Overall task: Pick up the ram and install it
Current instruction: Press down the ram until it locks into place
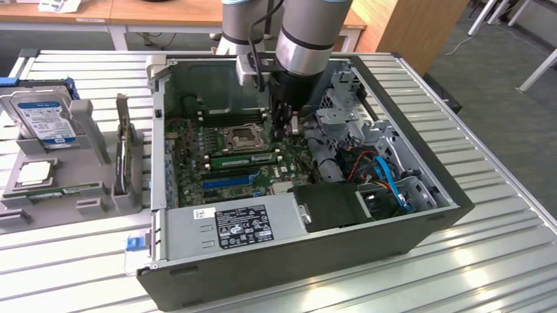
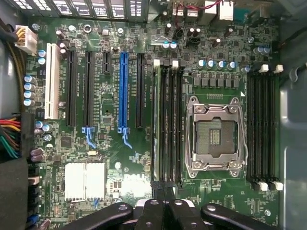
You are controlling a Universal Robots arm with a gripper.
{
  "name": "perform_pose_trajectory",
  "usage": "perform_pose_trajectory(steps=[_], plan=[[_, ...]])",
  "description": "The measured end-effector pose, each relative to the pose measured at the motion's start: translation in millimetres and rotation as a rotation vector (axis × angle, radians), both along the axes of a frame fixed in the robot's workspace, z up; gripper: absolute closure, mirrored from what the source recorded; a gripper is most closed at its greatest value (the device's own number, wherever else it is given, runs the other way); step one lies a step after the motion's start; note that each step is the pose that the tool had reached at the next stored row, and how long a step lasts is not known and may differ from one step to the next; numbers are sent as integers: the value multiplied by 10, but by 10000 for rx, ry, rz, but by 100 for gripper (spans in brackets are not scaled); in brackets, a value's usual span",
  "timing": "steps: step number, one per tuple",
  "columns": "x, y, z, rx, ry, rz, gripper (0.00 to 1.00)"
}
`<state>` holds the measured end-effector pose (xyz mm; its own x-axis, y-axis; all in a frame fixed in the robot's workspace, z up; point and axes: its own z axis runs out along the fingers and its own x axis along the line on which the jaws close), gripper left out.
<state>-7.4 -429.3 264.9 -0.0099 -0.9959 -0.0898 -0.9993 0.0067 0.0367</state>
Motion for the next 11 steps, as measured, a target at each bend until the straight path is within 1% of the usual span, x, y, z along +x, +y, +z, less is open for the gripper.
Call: perform_pose_trajectory(steps=[11], plan=[[0,0,-94,0,0,0,90]])
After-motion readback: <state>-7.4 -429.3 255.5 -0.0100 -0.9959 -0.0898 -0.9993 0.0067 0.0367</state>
